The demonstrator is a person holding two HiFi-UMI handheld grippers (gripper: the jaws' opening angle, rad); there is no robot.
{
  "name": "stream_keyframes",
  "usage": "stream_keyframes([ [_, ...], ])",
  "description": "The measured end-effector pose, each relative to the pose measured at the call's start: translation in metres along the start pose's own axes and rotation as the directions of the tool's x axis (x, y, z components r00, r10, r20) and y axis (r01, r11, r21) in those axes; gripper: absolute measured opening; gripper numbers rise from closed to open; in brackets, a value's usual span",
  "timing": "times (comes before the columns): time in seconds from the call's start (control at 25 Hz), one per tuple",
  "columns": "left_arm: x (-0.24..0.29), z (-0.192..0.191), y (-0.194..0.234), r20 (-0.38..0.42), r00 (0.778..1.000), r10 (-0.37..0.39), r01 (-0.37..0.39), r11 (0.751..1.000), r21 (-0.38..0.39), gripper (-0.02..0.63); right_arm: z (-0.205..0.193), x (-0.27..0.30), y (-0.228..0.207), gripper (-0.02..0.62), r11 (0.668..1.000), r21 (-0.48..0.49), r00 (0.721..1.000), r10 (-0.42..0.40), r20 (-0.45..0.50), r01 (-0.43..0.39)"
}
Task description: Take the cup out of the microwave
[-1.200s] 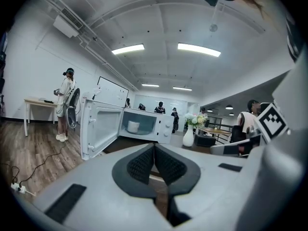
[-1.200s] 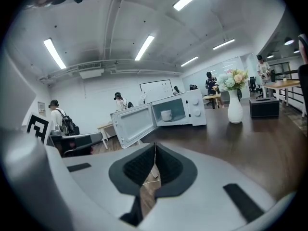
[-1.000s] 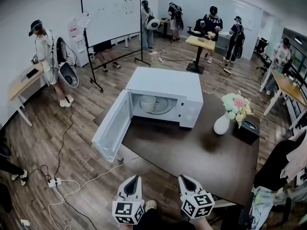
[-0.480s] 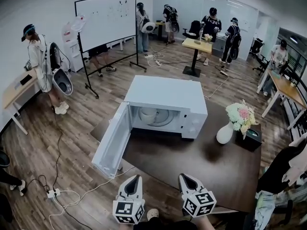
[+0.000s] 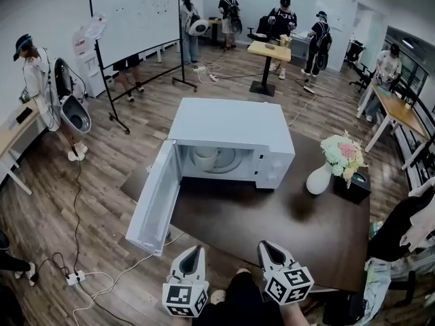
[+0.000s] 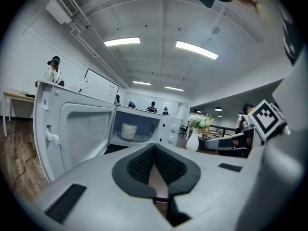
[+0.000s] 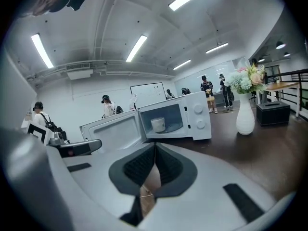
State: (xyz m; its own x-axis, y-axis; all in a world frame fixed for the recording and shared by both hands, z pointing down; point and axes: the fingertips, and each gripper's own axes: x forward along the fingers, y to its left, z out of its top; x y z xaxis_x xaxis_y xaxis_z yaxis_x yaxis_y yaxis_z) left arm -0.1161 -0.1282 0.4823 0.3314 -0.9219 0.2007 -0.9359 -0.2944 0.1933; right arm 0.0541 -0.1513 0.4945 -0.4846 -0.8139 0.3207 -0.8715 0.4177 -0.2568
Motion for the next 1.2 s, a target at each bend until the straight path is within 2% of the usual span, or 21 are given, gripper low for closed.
stream_keyframes([
  [0.56,0.038,0.015,0.016,0.000,1.000,-0.007,0.007,1.000,0.009,0.006,0.028,0.042,-0.005,-0.005,0.999,-0.046,1.000,0.014,-0.009,-0.014],
  [1.2,0.133,0.040,0.046,-0.017,0.998,-0.055,0.056,0.998,0.028,0.006,0.067,0.126,-0.018,-0.005,0.997,-0.066,0.999,0.034,-0.024,-0.035],
])
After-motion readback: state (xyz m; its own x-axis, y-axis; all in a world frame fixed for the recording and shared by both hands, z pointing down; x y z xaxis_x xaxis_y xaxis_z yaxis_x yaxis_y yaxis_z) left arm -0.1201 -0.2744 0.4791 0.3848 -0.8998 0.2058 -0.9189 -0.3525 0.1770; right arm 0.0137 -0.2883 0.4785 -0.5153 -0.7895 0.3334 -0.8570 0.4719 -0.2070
